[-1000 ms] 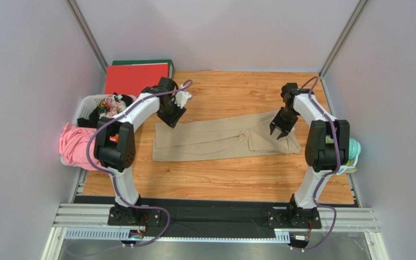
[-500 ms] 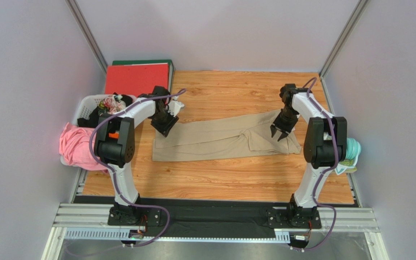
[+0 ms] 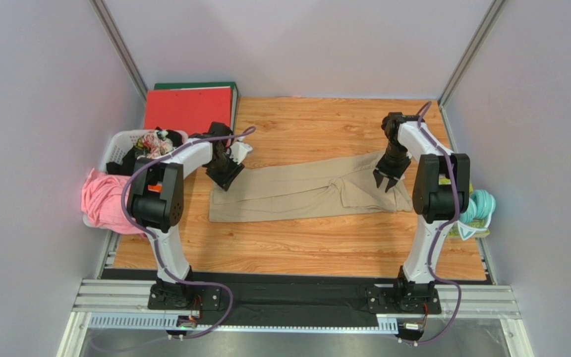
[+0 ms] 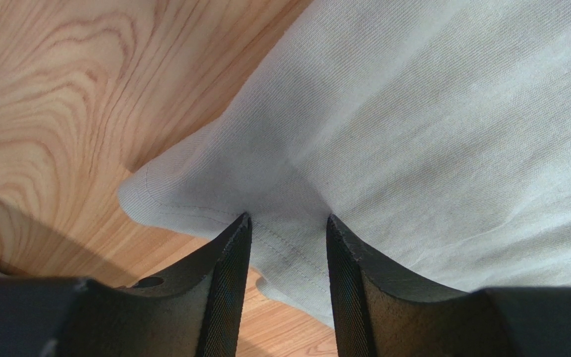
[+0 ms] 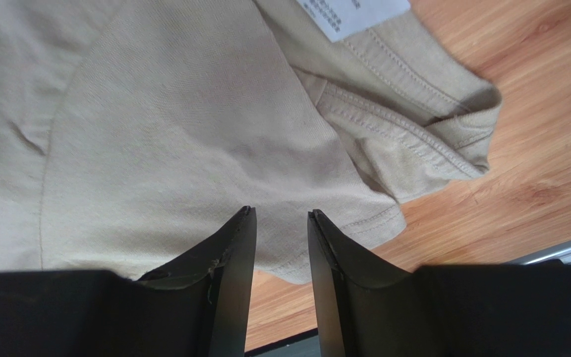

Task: Fold and stack the t-shirts
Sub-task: Fold the tshirt

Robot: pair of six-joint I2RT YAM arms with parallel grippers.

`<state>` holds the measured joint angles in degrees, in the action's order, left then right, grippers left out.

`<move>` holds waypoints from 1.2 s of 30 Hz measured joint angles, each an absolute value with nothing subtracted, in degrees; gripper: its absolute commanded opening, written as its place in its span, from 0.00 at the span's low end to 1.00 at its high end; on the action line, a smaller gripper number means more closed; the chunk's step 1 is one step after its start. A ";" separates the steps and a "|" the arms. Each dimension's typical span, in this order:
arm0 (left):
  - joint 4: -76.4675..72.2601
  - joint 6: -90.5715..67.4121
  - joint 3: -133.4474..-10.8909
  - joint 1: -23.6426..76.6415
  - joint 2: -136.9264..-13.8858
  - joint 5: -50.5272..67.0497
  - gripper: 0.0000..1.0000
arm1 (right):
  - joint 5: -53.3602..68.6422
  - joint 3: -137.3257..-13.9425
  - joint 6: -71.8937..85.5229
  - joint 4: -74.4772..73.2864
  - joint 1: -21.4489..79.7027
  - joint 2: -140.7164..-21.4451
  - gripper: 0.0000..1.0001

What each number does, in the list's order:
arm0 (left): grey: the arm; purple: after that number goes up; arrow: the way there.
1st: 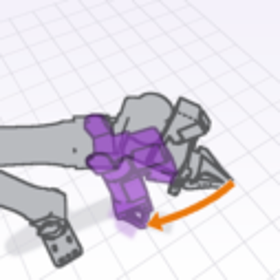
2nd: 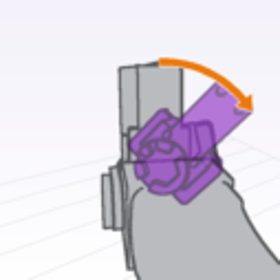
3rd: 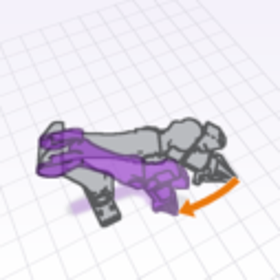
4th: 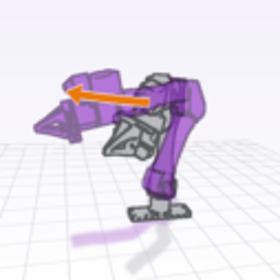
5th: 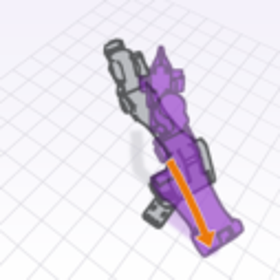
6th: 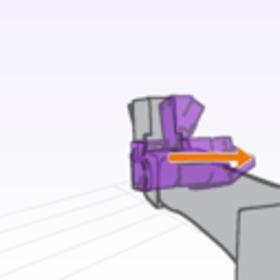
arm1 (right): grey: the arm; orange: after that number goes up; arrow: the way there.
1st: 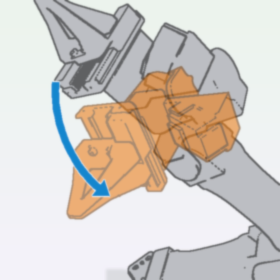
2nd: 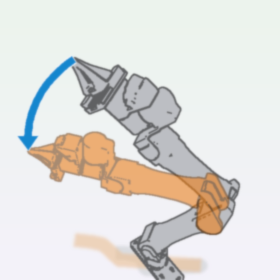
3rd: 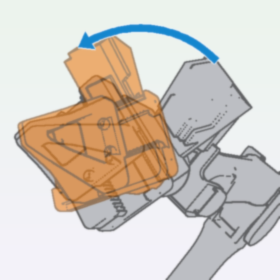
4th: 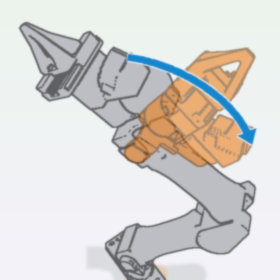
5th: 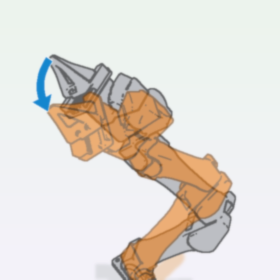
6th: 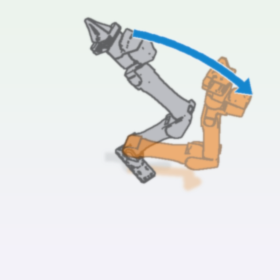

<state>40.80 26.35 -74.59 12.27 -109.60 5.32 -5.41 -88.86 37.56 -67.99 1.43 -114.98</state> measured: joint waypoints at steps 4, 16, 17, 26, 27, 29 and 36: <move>39.51 26.57 -73.01 12.27 -108.44 5.37 0.49 | -6.94 -94.67 37.47 -69.84 1.19 -119.13 0.37; 40.56 28.32 -67.18 12.27 -103.63 5.82 0.49 | -7.92 -106.00 37.21 -73.54 0.67 -129.71 0.36; 40.77 28.42 -67.18 12.27 -103.57 5.98 0.49 | -7.94 -106.76 37.15 -73.69 0.67 -130.15 0.37; 42.87 28.86 -64.88 12.27 -100.44 8.62 0.49 | -5.10 -117.69 35.77 -74.76 0.67 -134.34 0.37; 42.98 28.93 -64.34 12.27 -100.14 8.82 0.49 | -4.36 -119.02 35.64 -74.74 0.67 -135.11 0.37; 43.05 29.02 -63.29 12.27 -99.83 9.19 0.49 | -3.33 -121.25 35.44 -74.81 0.67 -136.73 0.38; 43.05 29.85 -61.58 12.29 -99.02 10.17 0.48 | -0.38 -127.02 35.05 -76.09 0.60 -141.64 0.38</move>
<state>43.05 29.85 -61.58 12.29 -99.02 10.17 -0.38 -127.02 35.05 -76.09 0.60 -141.64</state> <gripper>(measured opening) 0.487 0.375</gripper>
